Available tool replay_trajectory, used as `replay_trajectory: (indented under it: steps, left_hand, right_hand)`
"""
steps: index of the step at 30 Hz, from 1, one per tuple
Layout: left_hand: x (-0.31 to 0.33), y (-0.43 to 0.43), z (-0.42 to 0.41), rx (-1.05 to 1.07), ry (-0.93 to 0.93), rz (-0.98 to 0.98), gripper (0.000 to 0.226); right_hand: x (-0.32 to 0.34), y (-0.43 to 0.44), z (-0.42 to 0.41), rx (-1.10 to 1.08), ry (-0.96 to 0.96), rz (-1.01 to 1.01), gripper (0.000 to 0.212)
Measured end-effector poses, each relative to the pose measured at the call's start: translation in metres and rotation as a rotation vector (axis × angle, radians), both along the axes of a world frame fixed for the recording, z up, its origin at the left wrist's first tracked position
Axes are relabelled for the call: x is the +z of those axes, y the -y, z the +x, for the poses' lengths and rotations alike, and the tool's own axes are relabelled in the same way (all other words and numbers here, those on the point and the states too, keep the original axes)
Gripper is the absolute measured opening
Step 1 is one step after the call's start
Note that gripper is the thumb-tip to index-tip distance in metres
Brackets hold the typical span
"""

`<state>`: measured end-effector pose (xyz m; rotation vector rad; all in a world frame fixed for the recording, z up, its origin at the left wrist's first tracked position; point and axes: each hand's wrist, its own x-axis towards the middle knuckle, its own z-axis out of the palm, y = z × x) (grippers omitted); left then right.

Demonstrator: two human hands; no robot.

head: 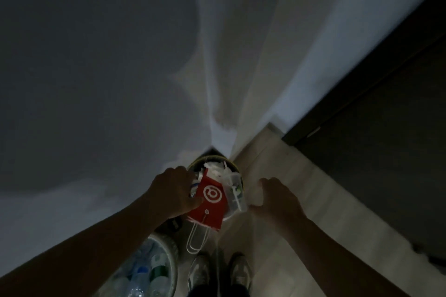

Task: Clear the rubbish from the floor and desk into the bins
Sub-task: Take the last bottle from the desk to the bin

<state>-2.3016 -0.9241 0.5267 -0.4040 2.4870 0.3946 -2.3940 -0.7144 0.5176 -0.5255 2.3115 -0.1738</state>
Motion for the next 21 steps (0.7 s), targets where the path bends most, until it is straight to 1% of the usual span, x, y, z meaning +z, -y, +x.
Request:
replay_trajectory:
  steps: [3,6,8,10,11,13,14,16,19,21]
  left_hand:
    - [0.090,0.012,-0.008,-0.057,-0.010,-0.010,0.064]
    - [0.195,0.027,-0.015,-0.086,-0.135,-0.056,0.076]
    - [0.267,0.035,-0.019,-0.083,-0.233,-0.124,0.083]
    - [0.339,0.038,-0.021,-0.064,-0.360,-0.195,0.095]
    - [0.372,0.038,-0.022,-0.063,-0.414,-0.231,0.092]
    - [0.434,0.036,-0.022,-0.055,-0.490,-0.299,0.075]
    - [0.461,0.033,-0.020,-0.047,-0.530,-0.324,0.074]
    - [0.514,0.025,-0.018,-0.045,-0.587,-0.412,0.081]
    - [0.580,0.008,-0.006,0.005,-0.701,-0.499,0.072]
    - [0.618,-0.006,0.003,0.049,-0.777,-0.564,0.069]
  right_hand:
    - [0.094,0.008,-0.016,0.078,-0.030,-0.002,0.066]
    - [0.201,0.018,-0.034,0.125,-0.137,-0.101,0.055]
    - [0.275,0.022,-0.041,0.200,-0.257,-0.172,0.058]
    - [0.346,0.023,-0.045,0.258,-0.362,-0.232,0.064]
    - [0.377,0.023,-0.048,0.287,-0.412,-0.256,0.066]
    - [0.435,0.021,-0.052,0.346,-0.516,-0.297,0.069]
    - [0.462,0.020,-0.055,0.372,-0.567,-0.323,0.070]
    - [0.516,0.015,-0.062,0.414,-0.678,-0.395,0.072]
    - [0.589,0.004,-0.070,0.472,-0.803,-0.526,0.068]
    - [0.629,-0.002,-0.073,0.521,-0.869,-0.608,0.063]
